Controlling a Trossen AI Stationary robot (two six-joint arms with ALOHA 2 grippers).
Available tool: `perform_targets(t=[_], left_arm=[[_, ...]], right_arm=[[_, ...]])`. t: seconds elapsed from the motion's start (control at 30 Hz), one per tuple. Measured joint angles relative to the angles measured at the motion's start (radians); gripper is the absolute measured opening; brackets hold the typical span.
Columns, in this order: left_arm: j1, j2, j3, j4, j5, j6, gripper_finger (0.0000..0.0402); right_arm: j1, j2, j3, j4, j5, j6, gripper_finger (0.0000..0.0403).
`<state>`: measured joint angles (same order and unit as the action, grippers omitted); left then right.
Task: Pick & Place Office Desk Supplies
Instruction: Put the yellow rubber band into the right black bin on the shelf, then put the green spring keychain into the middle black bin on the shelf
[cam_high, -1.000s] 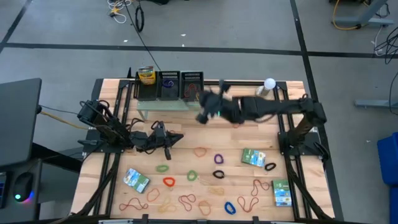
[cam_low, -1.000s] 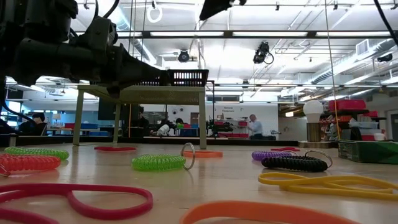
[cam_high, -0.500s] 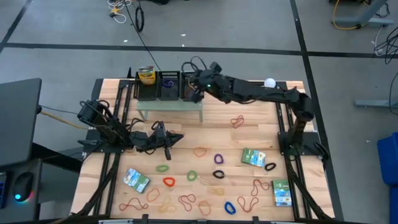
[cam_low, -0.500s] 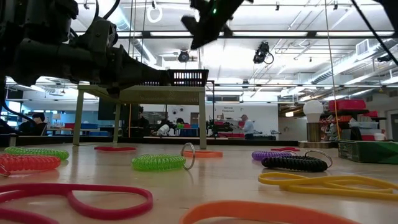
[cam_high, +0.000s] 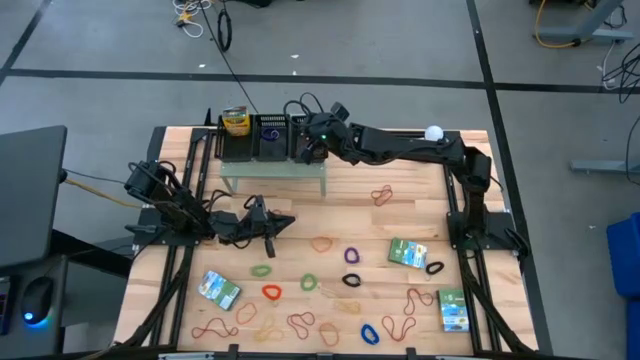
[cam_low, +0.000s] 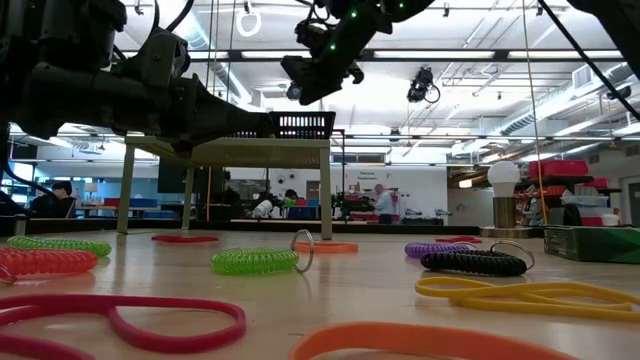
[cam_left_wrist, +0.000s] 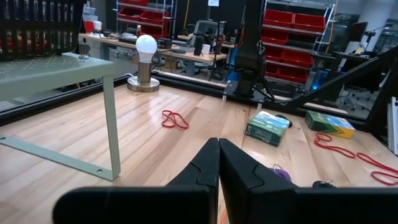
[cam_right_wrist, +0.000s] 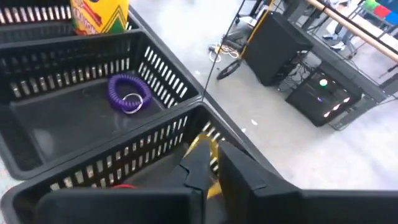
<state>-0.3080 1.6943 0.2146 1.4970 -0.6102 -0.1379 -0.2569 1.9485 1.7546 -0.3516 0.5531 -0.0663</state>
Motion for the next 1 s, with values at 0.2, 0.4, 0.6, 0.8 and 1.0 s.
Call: perform_targets(t=[0.2, 0.4, 0.6, 0.8, 1.0], left_arm=[[0.0, 0.0, 0.0, -0.002, 0.0, 0.0, 0.0009], [0.0, 0.0, 0.0, -0.022, 0.0, 0.0, 0.0009], [0.0, 0.0, 0.0, -0.023, 0.031, -0.019, 0.0009], [0.0, 0.0, 0.001, -0.031, 0.034, -0.011, 0.0009], [0.003, 0.0, 0.039, -0.072, 0.109, -0.06, 0.0009]], right_arm=[[0.0, 0.0, 0.0, 0.009, 0.057, 0.001, 0.0105], [0.02, -0.047, -0.001, -0.042, 0.08, -0.046, 0.0138], [0.092, -0.153, -0.03, -0.195, 0.061, -0.055, 0.007], [0.172, -0.319, -0.305, -0.116, 0.035, -0.014, 0.0011], [0.301, -0.508, -0.633, 0.103, 0.047, 0.096, 0.0011]])
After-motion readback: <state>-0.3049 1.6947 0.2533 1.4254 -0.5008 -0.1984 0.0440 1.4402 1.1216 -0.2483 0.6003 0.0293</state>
